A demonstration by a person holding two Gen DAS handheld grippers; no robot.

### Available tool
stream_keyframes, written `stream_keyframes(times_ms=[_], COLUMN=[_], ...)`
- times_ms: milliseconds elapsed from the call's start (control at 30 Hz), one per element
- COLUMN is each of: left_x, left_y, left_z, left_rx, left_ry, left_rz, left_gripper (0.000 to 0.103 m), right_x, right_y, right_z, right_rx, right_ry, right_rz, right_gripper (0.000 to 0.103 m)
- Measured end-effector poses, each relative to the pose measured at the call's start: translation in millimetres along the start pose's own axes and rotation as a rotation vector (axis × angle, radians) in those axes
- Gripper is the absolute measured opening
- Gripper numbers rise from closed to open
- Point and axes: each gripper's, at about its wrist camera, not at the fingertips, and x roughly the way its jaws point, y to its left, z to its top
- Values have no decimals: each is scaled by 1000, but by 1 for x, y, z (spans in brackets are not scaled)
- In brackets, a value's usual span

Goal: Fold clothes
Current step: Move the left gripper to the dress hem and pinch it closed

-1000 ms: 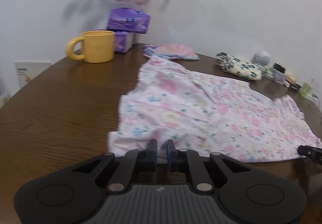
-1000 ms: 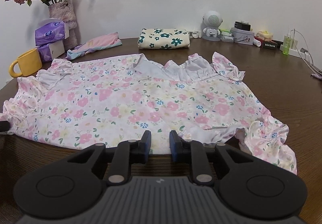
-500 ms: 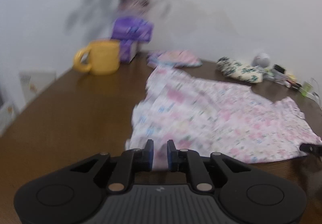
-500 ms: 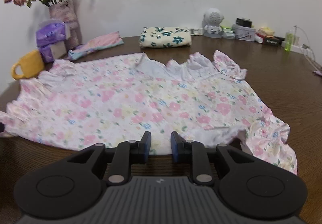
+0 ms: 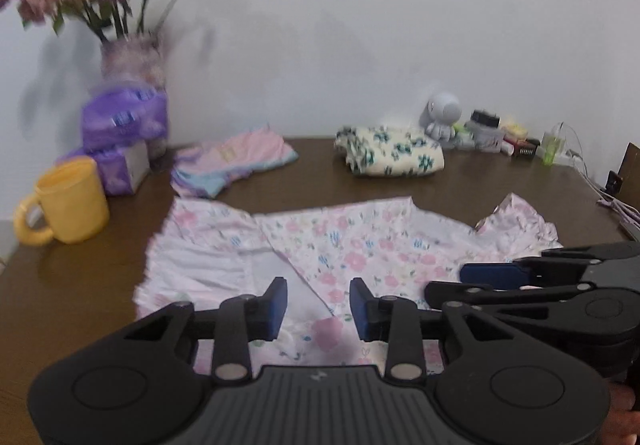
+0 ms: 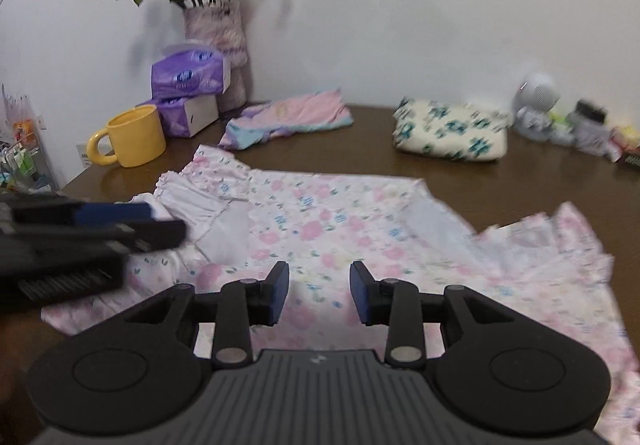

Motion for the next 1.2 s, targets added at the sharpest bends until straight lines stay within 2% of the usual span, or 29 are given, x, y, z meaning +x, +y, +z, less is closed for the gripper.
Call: stream_keyframes(times_ms=[67, 333, 433, 867, 967, 1200], left_x=[13, 38, 39, 37, 36, 34], left_y=[5, 15, 14, 34, 39, 51], left_z=[-6, -15, -18, -19, -19, -17], left_rx=[-19, -33, -29, -115, -125, -169], left_ry=[36, 87, 83, 81, 83, 100], left_rz=[-20, -18, -13, 14, 28, 16], left_gripper=[24, 22, 22, 20, 12, 6], right_x=[9, 45, 56, 50, 49, 46], right_y=[0, -1, -2, -17, -18, -28], right_z=[-1, -5, -7, -15, -16, -19], right_rx=[12, 60, 74, 68, 62, 60], right_ry=[14, 69, 87, 62, 61, 53], right_rz=[10, 51, 60, -9, -22, -58], right_gripper=[34, 34, 34, 31, 31, 30])
